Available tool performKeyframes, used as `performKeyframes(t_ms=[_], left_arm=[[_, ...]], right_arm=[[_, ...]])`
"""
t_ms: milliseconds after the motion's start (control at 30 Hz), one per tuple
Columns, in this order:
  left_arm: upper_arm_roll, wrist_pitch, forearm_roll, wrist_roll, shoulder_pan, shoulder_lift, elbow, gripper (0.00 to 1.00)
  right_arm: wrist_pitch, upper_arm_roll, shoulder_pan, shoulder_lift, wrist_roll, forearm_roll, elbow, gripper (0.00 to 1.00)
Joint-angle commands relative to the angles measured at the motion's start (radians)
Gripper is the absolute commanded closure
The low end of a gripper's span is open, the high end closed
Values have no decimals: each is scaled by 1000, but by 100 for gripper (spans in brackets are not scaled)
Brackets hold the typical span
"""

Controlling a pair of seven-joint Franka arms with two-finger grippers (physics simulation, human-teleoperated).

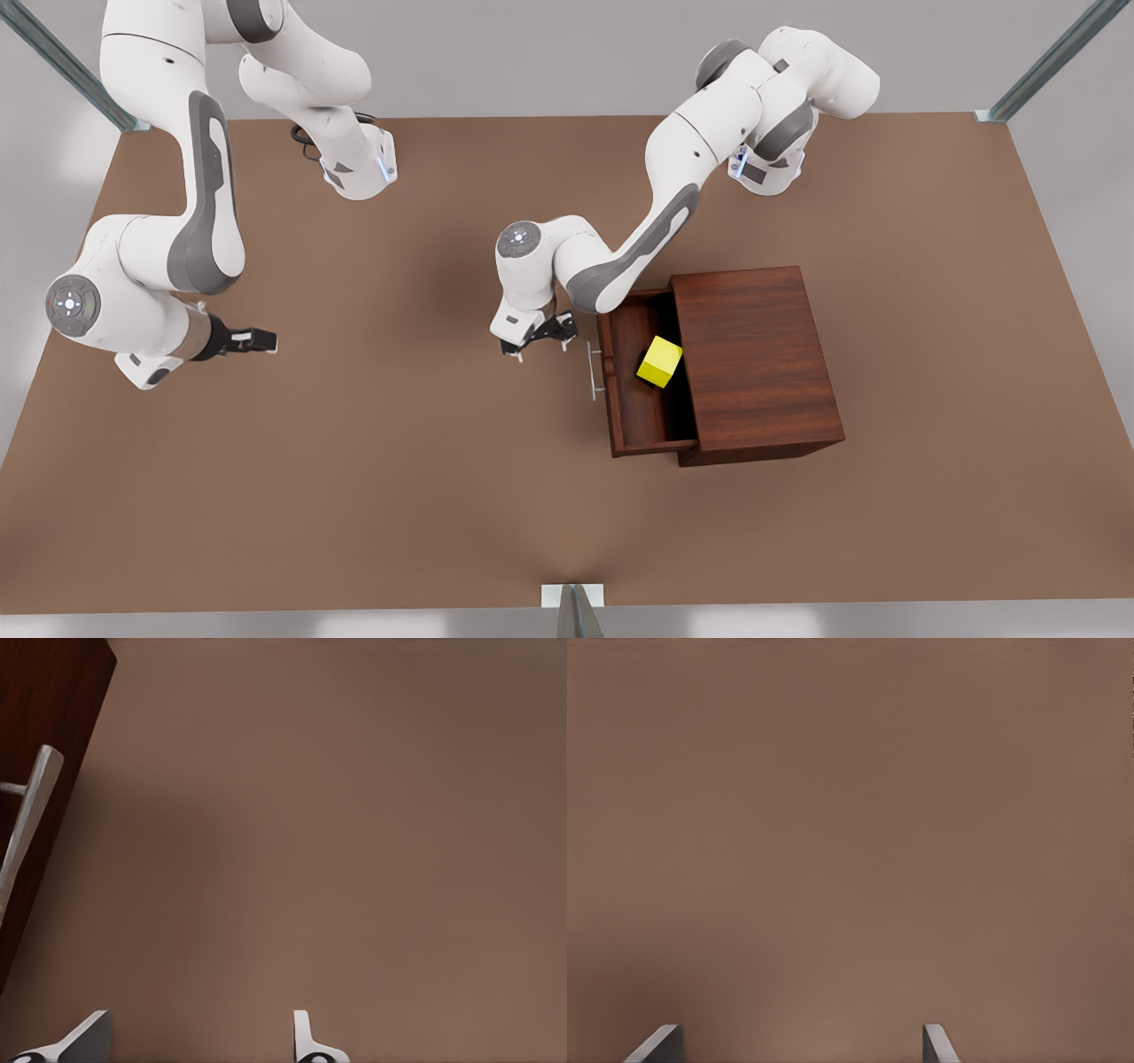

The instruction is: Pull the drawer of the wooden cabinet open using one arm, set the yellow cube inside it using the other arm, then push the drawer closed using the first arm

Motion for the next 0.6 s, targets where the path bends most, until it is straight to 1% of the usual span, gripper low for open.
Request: performKeyframes(t_ms=[0,433,567], left_arm=[[6,-29,11,-69,2,-2,1,0],[16,-31,4,100,42,-5,-1,0],[16,-69,7,135,50,-8,-1,0]], right_arm=[[21,0,0,-1,90,0,0,0],[21,0,2,2,91,-1,0,0],[21,0,2,2,91,-1,0,0]])
